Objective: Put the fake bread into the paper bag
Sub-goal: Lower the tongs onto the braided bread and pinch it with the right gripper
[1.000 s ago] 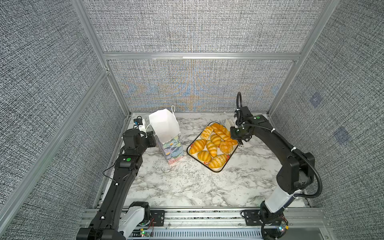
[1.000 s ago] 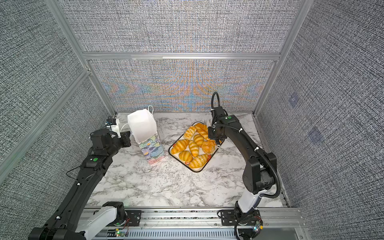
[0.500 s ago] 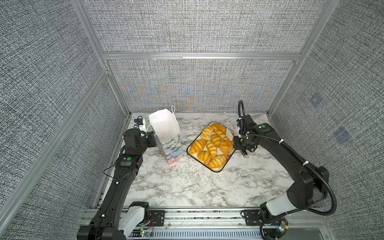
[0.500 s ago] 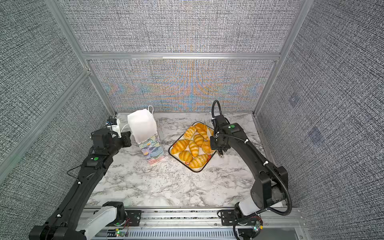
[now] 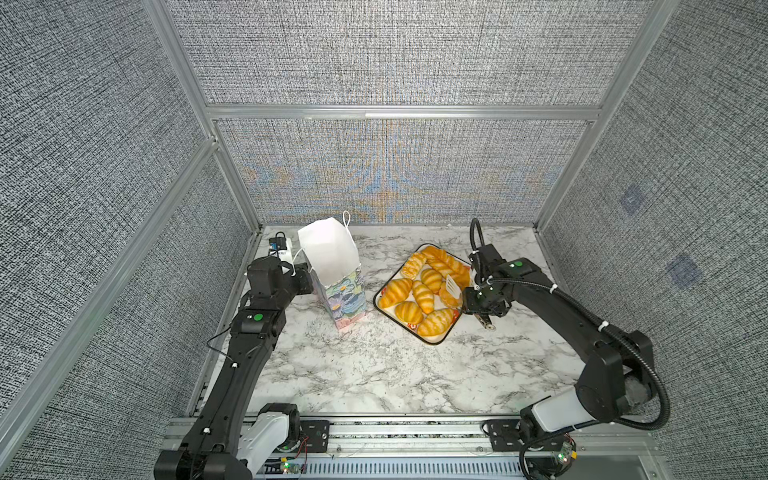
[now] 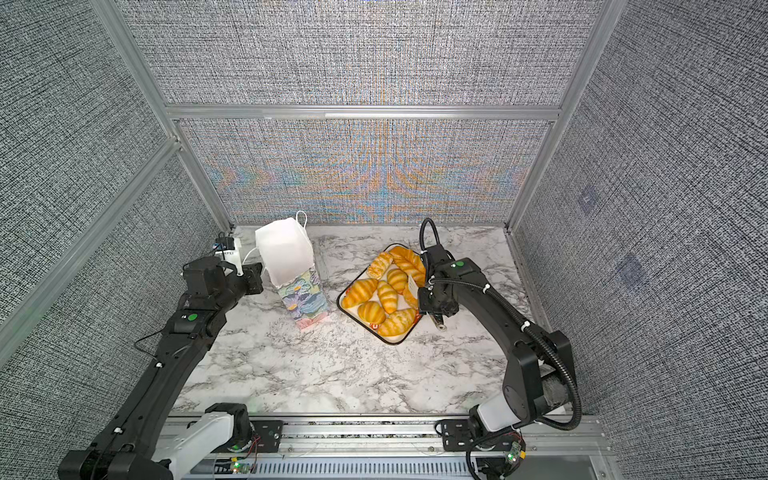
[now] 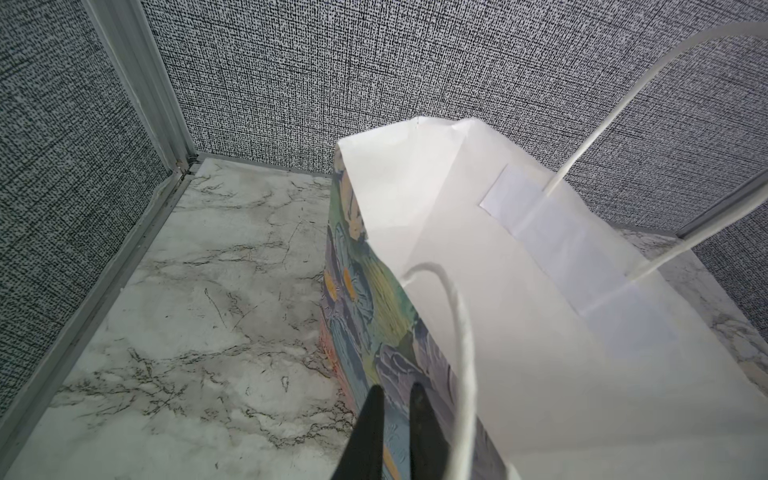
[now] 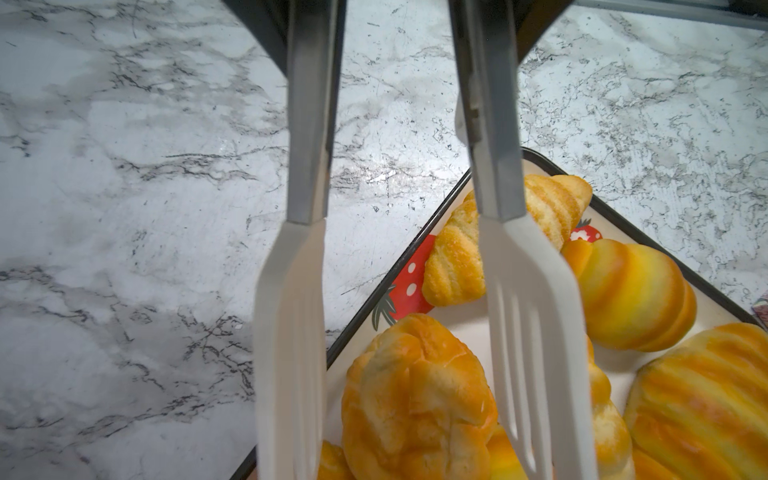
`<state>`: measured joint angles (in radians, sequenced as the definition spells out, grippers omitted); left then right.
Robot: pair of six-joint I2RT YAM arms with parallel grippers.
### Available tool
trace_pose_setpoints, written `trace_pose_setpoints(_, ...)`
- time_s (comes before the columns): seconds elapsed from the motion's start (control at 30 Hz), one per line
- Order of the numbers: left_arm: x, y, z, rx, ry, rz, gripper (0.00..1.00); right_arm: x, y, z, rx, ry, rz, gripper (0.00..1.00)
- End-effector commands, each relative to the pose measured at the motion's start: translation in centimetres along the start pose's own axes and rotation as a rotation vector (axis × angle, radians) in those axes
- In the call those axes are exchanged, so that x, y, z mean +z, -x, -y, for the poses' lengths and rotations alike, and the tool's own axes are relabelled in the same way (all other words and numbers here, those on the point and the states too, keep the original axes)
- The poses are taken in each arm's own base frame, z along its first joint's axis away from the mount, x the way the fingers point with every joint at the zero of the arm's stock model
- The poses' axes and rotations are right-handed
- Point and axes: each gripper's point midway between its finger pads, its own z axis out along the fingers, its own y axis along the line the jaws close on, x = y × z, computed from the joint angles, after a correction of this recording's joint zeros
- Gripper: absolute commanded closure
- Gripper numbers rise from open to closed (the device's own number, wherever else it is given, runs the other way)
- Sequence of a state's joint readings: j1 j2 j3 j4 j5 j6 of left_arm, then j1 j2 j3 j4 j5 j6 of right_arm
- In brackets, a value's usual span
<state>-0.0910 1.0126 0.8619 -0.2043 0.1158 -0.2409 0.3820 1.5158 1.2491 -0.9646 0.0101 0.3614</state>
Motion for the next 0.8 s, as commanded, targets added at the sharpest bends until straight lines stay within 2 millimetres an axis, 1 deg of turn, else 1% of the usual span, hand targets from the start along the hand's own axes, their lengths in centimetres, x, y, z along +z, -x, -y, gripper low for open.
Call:
trace_pose_setpoints(0.0,0.0,0.5,0.3,0.003,-0.015,0.016,0.84,0.4,0.2,-0.4,0.01,0.018,0.002,0.44)
trace_pose_setpoints(0.2,0.0,0.5,0.3,0.004,-0.013,0.015,0.83,1.3,-0.1,-0.3,0.009,0.007,-0.016,0.43)
trace_pose_setpoints(0.4,-0.1,0.6,0.3,0.004,-0.015,0.017,0.83,1.8,-0.3,-0.4,0.013,0.012,-0.025,0.4)
trace_pose_setpoints(0.63,0.0,0.5,0.3,0.004,-0.014,0.015,0.83,2.7,-0.4,-0.4,0.013,0.013,-0.041,0.39)
trace_pose_setpoints(0.77,-0.1,0.5,0.2,0.003,-0.013,0.016,0.83,2.8,-0.5,-0.6,0.013,0.023,-0.043,0.39)
